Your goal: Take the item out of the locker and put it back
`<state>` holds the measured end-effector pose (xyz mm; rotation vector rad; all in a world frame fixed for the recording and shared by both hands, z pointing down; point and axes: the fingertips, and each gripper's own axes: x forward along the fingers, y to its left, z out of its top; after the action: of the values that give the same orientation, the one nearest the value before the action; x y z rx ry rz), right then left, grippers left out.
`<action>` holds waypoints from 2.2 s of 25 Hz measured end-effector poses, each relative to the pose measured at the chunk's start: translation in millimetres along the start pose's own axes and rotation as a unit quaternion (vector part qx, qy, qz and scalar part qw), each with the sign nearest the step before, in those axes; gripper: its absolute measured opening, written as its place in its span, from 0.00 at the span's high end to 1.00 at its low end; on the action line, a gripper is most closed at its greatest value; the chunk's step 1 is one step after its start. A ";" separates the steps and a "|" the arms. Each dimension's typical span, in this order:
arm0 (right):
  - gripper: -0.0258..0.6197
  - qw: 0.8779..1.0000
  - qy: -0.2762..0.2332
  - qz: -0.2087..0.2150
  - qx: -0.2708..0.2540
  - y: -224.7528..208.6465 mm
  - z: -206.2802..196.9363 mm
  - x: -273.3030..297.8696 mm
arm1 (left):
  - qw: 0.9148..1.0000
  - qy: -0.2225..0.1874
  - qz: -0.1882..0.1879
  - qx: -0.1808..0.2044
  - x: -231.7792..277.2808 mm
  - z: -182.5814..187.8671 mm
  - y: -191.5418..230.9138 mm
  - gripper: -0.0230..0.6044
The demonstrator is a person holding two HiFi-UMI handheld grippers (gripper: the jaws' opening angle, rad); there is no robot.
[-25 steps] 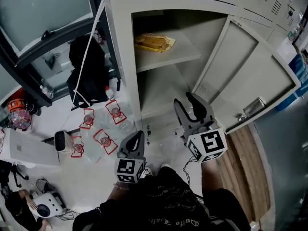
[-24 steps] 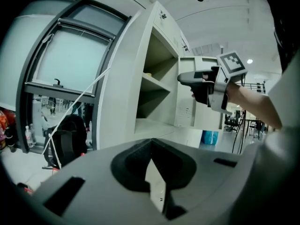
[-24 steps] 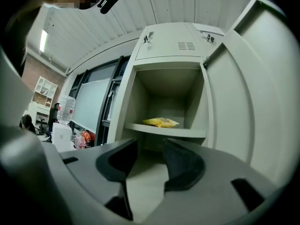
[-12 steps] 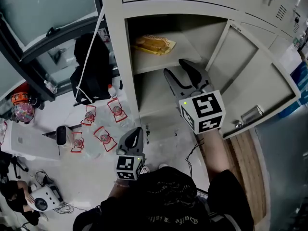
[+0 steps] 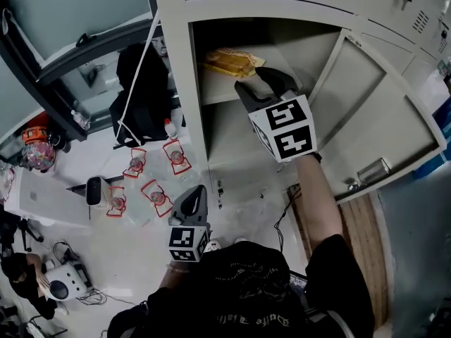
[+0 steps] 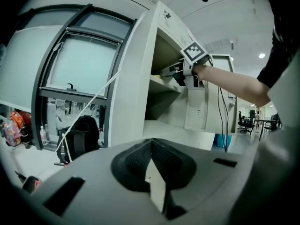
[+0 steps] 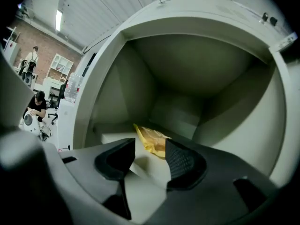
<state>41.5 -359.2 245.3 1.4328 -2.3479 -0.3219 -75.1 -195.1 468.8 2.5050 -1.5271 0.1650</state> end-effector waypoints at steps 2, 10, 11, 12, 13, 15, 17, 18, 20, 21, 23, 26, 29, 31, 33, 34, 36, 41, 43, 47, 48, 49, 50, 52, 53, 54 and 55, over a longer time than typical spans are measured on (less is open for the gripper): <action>0.64 1.000 0.014 0.002 -0.004 -1.5 -1.4 6.7 | 1.000 0.002 0.003 -0.002 -1.0 -2.3 1.8 0.95; 0.64 0.998 0.052 0.012 -0.023 -5.1 -9.4 24.0 | 1.000 0.007 0.008 -0.005 -2.8 -6.5 5.3 0.95; 0.64 0.998 0.057 0.015 -0.025 -4.7 -10.6 25.9 | 1.000 0.007 0.005 -0.006 -3.3 -6.9 4.8 0.95; 0.64 0.998 0.061 0.017 -0.025 -4.7 -11.5 27.6 | 1.000 0.007 0.001 -0.006 -3.9 -7.1 3.8 0.95; 0.64 0.997 0.064 0.018 -0.025 -5.3 -12.1 29.0 | 1.000 0.006 -0.004 -0.006 -4.3 -6.9 2.3 0.95; 0.66 0.997 0.069 0.018 -0.025 -7.5 -13.3 31.3 | 1.000 0.003 -0.012 -0.003 -4.2 -5.7 -1.0 0.95; 0.73 0.997 0.072 0.020 -0.024 -8.4 -14.9 32.5 | 1.000 0.000 -0.019 0.002 -3.9 -3.3 -4.2 0.95; 0.73 0.997 0.073 0.021 -0.023 -8.3 -15.4 32.9 | 1.000 -0.001 -0.022 0.004 -3.8 -2.0 -5.5 0.95; 0.74 0.997 0.073 0.025 -0.023 -8.2 -15.8 33.4 | 1.000 -0.006 -0.030 0.003 -3.6 0.4 -7.7 0.95; 0.76 0.997 0.074 0.027 -0.024 -8.0 -16.1 33.9 | 0.999 -0.010 -0.036 0.002 -3.5 1.5 -9.2 0.95; 0.81 0.996 0.079 0.032 -0.028 -7.2 -17.0 34.7 | 0.999 -0.018 -0.049 0.001 -3.1 3.3 -13.0 0.95; 0.88 0.995 0.084 0.029 -0.042 -7.0 -18.5 34.9 | 0.998 -0.021 -0.059 0.004 -0.7 5.0 -19.4 0.95; 0.91 0.994 0.088 0.026 -0.054 -7.8 -19.0 35.6 | 0.998 -0.020 -0.062 0.006 2.3 4.7 -23.2 0.95; 0.93 0.994 0.089 0.020 -0.056 -9.0 -19.1 35.9 | 0.998 -0.019 -0.062 0.007 3.9 4.1 -24.2 0.95; 0.94 0.994 0.088 0.011 -0.061 -10.0 -19.2 35.8 | 0.998 -0.019 -0.060 0.007 4.7 3.4 -23.9 0.95; 0.94 0.994 0.086 0.007 -0.064 -10.3 -19.1 35.7 | 0.998 -0.018 -0.059 0.006 4.9 3.1 -23.5 0.95; 0.94 0.995 0.080 -0.001 -0.066 -11.3 -18.5 35.3 | 0.998 -0.018 -0.055 0.005 5.2 2.5 -22.4 0.95; 0.95 0.997 0.052 -0.022 -0.049 -16.3 -14.2 32.2 | 0.999 -0.015 -0.043 -0.004 4.1 -2.4 -15.8 0.95; 0.95 0.998 0.038 -0.029 -0.040 -18.0 -12.5 31.3 | 0.999 -0.014 -0.044 -0.009 3.2 -4.7 -15.2 0.95; 0.95 0.998 0.012 -0.047 -0.026 -21.6 -9.3 27.9 | 0.999 -0.016 -0.042 -0.010 2.8 -2.0 -14.7 0.95; 0.95 0.998 0.005 -0.053 -0.025 -22.7 -8.3 26.8 | 0.999 -0.016 -0.042 -0.010 2.7 -2.2 -14.3 0.95; 0.95 0.998 -0.002 -0.059 -0.024 -24.2 -7.1 25.5 | 0.999 -0.016 -0.041 -0.010 2.6 -2.6 -13.9 0.95; 0.95 0.998 -0.009 -0.066 -0.023 -25.8 -5.6 24.2 | 0.999 -0.015 -0.040 -0.010 2.7 -3.4 -13.5 0.95; 0.95 0.997 -0.022 -0.076 -0.020 -28.7 -1.9 21.5 | 0.999 -0.014 -0.040 -0.011 3.2 -3.8 -14.1 0.95; 0.95 0.996 -0.028 -0.080 -0.021 -29.9 0.3 20.1 | 0.999 -0.014 -0.041 -0.011 3.5 -3.4 -15.2 0.95; 0.95 0.996 -0.033 -0.084 -0.023 -30.8 2.7 18.4 | 0.999 -0.014 -0.042 -0.011 3.8 -3.1 -16.0 0.95; 0.95 0.995 -0.039 -0.088 -0.027 -31.6 5.3 16.6 | 0.999 -0.014 -0.042 -0.012 4.0 -3.0 -16.3 0.95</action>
<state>57.8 -388.4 231.8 1.6317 -2.2580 -0.4937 -58.7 -190.7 470.7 2.5584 -1.4213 0.0971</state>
